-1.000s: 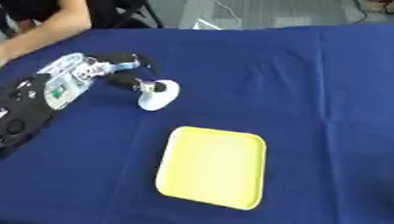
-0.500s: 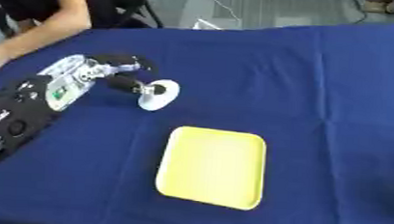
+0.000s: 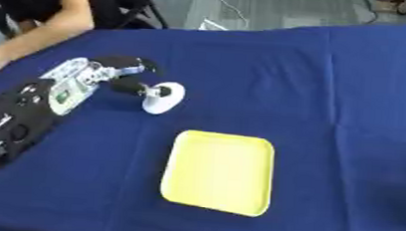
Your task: Pick up objects on the table and place them in the box.
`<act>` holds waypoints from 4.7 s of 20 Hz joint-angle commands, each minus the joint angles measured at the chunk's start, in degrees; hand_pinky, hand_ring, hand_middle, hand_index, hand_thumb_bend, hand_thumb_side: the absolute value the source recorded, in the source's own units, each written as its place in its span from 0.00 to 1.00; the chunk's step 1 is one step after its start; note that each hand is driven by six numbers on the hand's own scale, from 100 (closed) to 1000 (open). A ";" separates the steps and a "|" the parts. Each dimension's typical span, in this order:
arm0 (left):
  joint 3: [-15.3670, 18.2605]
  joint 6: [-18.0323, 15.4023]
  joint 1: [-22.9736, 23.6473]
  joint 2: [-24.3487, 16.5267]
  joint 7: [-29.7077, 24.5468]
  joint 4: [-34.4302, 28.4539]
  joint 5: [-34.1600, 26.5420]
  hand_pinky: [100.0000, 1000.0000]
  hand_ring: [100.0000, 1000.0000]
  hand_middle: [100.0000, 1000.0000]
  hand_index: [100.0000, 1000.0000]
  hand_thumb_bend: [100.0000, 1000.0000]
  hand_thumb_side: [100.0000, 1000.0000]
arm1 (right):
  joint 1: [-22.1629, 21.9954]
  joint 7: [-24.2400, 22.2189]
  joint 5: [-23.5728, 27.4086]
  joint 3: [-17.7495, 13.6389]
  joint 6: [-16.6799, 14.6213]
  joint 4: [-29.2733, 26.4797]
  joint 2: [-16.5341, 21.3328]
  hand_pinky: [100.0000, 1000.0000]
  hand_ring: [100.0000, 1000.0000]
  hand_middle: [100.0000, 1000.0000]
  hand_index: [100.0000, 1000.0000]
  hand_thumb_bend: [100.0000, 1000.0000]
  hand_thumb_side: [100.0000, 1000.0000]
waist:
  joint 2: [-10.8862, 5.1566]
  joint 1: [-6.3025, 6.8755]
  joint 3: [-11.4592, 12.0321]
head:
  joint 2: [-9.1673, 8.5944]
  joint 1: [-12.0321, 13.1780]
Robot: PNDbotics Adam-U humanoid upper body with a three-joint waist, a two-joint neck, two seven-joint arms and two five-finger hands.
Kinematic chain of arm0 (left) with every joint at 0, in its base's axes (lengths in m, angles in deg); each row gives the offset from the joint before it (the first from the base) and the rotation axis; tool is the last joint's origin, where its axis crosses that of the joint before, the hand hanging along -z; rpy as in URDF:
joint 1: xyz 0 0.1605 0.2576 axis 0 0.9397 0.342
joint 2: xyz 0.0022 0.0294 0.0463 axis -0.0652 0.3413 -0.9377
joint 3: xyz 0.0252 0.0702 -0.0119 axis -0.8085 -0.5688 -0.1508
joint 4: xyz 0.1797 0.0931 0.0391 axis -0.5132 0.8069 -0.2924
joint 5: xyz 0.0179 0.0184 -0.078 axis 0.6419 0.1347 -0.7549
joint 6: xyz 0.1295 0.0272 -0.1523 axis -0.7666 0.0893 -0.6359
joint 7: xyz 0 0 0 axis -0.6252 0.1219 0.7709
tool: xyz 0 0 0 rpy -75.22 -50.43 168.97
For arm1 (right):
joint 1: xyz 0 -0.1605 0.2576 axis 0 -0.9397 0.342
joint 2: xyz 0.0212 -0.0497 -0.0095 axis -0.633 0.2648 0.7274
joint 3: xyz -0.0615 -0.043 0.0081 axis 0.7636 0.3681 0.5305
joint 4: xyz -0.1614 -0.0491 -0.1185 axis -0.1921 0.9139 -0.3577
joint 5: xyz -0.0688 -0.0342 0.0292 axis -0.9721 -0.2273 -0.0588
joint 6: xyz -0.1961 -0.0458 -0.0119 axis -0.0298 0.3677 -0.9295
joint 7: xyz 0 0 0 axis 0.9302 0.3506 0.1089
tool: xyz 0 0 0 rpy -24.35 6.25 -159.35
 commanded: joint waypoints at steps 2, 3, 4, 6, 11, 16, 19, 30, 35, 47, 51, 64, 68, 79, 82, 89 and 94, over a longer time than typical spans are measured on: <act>0.87 -0.06 -1.17 -0.56 0.51 0.22 0.90 1.00 0.97 0.91 0.91 0.46 1.00 | 0.47 -0.21 0.09 -0.20 -0.09 -0.76 1.16 0.64 0.65 0.85 0.96 0.00 0.85 | -0.51 -0.59 -0.01 | -0.50 0.39; 0.91 -0.07 -1.19 -0.44 0.61 0.41 1.13 1.00 0.97 0.91 0.91 0.45 1.00 | 0.48 -0.21 0.09 -0.20 -0.09 -0.75 1.15 0.64 0.65 0.85 0.96 0.00 0.85 | -0.51 -0.60 -0.01 | -0.49 0.40; 1.01 0.01 -1.19 -0.28 0.80 0.67 1.42 1.00 0.96 0.91 0.91 0.45 1.00 | 0.49 -0.22 0.09 -0.19 -0.09 -0.73 1.15 0.64 0.65 0.85 0.96 0.00 0.85 | -0.51 -0.60 -0.02 | -0.48 0.41; 1.22 0.08 -1.16 0.06 1.20 1.21 1.98 1.00 0.96 0.91 0.91 0.45 1.00 | 0.51 -0.24 0.10 -0.19 -0.09 -0.71 1.13 0.64 0.65 0.85 0.96 0.00 0.85 | -0.51 -0.60 -0.04 | -0.45 0.40; 1.60 -0.05 -1.17 0.69 1.89 2.39 3.01 1.00 0.96 0.91 0.91 0.45 1.00 | 0.54 -0.26 0.10 -0.19 -0.09 -0.68 1.12 0.64 0.65 0.85 0.96 0.00 0.85 | -0.58 -0.58 -0.06 | -0.41 0.42; 1.82 -0.33 -1.14 0.96 2.16 3.13 3.72 1.00 0.96 0.91 0.91 0.44 1.00 | 0.56 -0.31 0.11 -0.19 -0.09 -0.67 1.10 0.64 0.65 0.85 0.96 0.00 0.85 | -0.60 -0.55 -0.06 | -0.35 0.38; 1.89 -0.48 -1.14 1.10 2.19 3.50 4.08 1.00 0.96 0.91 0.91 0.42 1.00 | 0.58 -0.34 0.10 -0.20 -0.09 -0.65 1.11 0.64 0.65 0.85 0.96 0.00 0.85 | -0.58 -0.55 -0.05 | -0.31 0.36; 2.08 -0.93 -1.10 1.87 2.72 4.72 5.97 1.00 0.96 0.91 0.91 0.43 1.00 | 0.64 -0.32 0.07 -0.27 -0.11 -0.57 1.13 0.64 0.65 0.85 0.96 0.00 0.85 | -0.52 -0.58 -0.02 | -0.32 0.28; 1.62 -2.03 -1.42 1.95 2.95 4.16 8.20 1.00 0.96 0.91 0.92 0.49 0.96 | 0.66 -0.33 0.06 -0.26 -0.11 -0.55 1.14 0.64 0.65 0.85 0.96 0.00 0.85 | -0.54 -0.59 -0.02 | -0.33 0.26; 1.06 -7.98 -6.75 2.32 3.69 9.73 19.71 0.93 0.96 0.89 0.93 0.66 0.92 | 0.56 -0.38 -0.01 -0.27 -0.10 -0.47 1.37 0.64 0.65 0.85 0.96 0.00 0.85 | -0.68 -0.29 0.09 | 0.02 0.25; 1.73 -10.34 -8.53 2.63 4.38 12.11 22.12 0.93 0.96 0.89 0.92 0.66 0.92 | 0.56 -0.36 -0.05 -0.30 -0.09 -0.49 1.41 0.64 0.65 0.85 0.96 0.00 0.85 | -0.62 -0.15 0.09 | 0.12 0.21; 3.20 -11.78 -8.70 4.17 2.77 17.25 20.94 0.99 0.95 0.89 0.89 0.59 1.00 | 0.65 -0.35 -0.04 -0.38 -0.06 -0.48 1.36 0.64 0.64 0.85 0.96 0.00 0.85 | -0.47 -0.14 0.04 | 0.18 0.07; 3.55 -12.00 -8.62 4.54 1.51 18.67 19.50 1.00 0.95 0.89 0.89 0.57 1.00 | 0.64 -0.37 -0.01 -0.37 -0.09 -0.46 1.36 0.64 0.64 0.85 0.96 0.00 0.85 | -0.49 -0.19 0.10 | 0.18 0.07; 3.71 -10.61 -7.92 5.27 1.59 19.17 18.06 1.00 0.95 0.89 0.88 0.52 1.00 | 0.68 -0.45 0.06 -0.36 -0.11 -0.41 1.28 0.64 0.64 0.85 0.96 0.00 0.85 | -0.45 -0.28 0.12 | 0.18 0.09; 3.61 -10.64 -7.96 5.42 1.55 19.15 18.23 1.00 0.95 0.89 0.88 0.52 1.00 | 0.68 -0.48 0.08 -0.34 -0.11 -0.40 1.26 0.64 0.64 0.85 0.96 0.00 0.85 | -0.44 -0.30 0.14 | 0.18 0.07; 3.27 -10.94 -7.83 5.70 2.19 18.89 19.93 0.99 0.95 0.89 0.88 0.55 1.00 | 0.68 -0.55 0.08 -0.33 -0.12 -0.39 1.24 0.64 0.64 0.85 0.96 0.00 0.85 | -0.45 -0.27 0.15 | 0.20 0.10; 3.12 -11.41 -7.08 6.24 2.97 19.20 21.91 0.97 0.95 0.88 0.87 0.57 1.00 | 0.69 -0.57 0.08 -0.32 -0.10 -0.39 1.21 0.64 0.64 0.85 0.96 0.00 0.85 | -0.45 -0.30 0.17 | 0.20 0.11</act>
